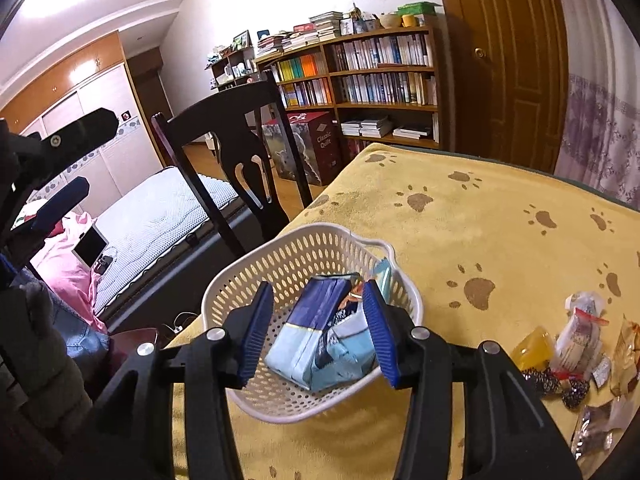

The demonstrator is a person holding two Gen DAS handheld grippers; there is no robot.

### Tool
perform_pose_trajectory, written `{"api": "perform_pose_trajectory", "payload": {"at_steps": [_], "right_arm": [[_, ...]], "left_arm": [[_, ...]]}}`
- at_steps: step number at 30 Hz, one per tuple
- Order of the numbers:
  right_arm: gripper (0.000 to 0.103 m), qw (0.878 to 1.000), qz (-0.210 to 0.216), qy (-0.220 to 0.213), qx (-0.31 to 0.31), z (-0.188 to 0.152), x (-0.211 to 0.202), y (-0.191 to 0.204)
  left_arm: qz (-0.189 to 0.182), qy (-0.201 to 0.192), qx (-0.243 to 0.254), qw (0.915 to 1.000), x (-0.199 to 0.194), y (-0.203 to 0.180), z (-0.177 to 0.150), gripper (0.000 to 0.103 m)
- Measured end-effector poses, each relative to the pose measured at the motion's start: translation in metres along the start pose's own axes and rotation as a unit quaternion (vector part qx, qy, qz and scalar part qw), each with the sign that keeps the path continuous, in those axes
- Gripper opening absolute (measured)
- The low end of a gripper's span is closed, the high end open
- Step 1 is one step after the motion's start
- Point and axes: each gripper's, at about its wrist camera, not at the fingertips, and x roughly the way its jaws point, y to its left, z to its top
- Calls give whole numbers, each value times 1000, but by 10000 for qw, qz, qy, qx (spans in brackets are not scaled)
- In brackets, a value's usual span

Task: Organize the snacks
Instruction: 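Open both tools to drop the items into the basket and withdraw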

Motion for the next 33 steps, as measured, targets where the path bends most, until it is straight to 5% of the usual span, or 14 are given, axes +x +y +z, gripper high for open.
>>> {"api": "perform_pose_trajectory", "payload": {"at_steps": [21,33], "right_arm": [[56,9974,-237,-178,650,-15,-21,-44],[60,9895,-696,-315,1225,-28,-40,-103]], "left_arm": [[-186,169,134,9996,9,-13,-6,95],[-236,290,275,9989,16,-25,-15,98]]}}
